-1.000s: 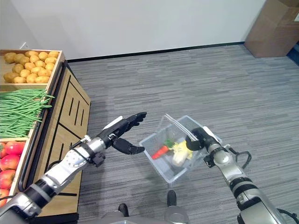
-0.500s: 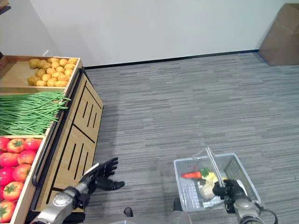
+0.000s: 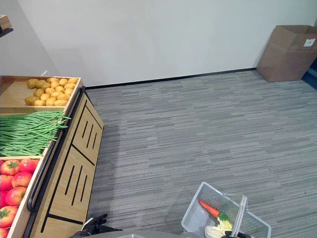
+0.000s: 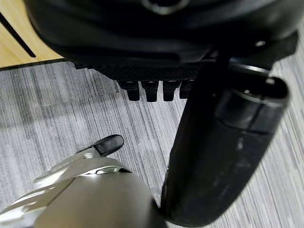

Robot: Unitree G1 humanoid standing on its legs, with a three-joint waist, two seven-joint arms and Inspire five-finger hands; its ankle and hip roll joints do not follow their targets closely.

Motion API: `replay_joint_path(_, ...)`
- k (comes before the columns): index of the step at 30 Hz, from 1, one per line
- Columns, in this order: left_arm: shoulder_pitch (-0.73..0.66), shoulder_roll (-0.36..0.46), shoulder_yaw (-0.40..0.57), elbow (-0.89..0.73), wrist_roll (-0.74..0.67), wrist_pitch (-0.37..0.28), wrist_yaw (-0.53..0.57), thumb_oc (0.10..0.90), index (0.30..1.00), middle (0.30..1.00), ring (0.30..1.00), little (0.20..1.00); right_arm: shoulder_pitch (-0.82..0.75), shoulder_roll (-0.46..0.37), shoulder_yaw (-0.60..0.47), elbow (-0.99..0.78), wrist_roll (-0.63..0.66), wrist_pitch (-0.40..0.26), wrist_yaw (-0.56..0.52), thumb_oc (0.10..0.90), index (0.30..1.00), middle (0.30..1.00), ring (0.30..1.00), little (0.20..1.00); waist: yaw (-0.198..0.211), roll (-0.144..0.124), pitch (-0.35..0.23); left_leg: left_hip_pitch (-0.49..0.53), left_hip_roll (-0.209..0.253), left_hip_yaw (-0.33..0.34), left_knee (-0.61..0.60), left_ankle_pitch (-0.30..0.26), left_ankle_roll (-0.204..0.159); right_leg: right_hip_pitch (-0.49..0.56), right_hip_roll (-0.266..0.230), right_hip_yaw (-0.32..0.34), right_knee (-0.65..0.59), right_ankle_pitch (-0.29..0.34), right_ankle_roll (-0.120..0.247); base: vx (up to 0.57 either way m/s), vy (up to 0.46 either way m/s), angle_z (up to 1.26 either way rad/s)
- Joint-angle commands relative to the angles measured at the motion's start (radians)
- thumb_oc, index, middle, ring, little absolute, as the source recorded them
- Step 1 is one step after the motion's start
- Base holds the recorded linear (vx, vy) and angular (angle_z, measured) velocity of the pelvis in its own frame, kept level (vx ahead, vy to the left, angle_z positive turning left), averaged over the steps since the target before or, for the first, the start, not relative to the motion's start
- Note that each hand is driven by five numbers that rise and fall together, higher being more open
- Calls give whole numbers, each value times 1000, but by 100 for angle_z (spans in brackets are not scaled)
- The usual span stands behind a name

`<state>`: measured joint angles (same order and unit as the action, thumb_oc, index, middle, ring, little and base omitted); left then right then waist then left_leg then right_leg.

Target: Get the vegetables into the basket

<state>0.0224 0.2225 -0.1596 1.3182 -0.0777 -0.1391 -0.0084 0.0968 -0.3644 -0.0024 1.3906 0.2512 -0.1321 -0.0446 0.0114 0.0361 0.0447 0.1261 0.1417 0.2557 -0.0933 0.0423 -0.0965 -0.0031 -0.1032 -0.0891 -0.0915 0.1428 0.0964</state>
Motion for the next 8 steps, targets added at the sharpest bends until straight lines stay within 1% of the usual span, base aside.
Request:
replay_joint_path(1,-15,28,5,37,57,5,21,900,1000,1000,1000,1000,-69,13,41,26,-29,-23,15,400,300,300,300,300,6,-51,43,2,6,-18,6,5,-35,80,-31,-27,8,-74,44,0,0,0)
replay_joint_path(3,-10,15,17,45,43,6,30,900,1000,1000,1000,1000,-55,38,42,32,-22,-21,16,400,300,300,300,300,5,-51,46,2,7,-18,6,5,-35,80,-29,-26,8,-75,42,0,0,0)
replay_joint_path(7,-9,1,18,53,33,11,36,900,1000,1000,1000,1000,-50,59,57,25,-14,-22,20,400,300,300,300,300,5,-52,47,2,7,-17,6,6,-36,79,-28,-26,8,-77,41,0,0,0)
replay_joint_path(8,-8,-5,20,43,11,12,35,900,1000,1000,1000,1000,-46,68,66,23,-12,-22,22,400,300,300,300,300,5,-51,48,3,9,-17,6,6,-36,80,-28,-26,9,-76,41,0,0,0)
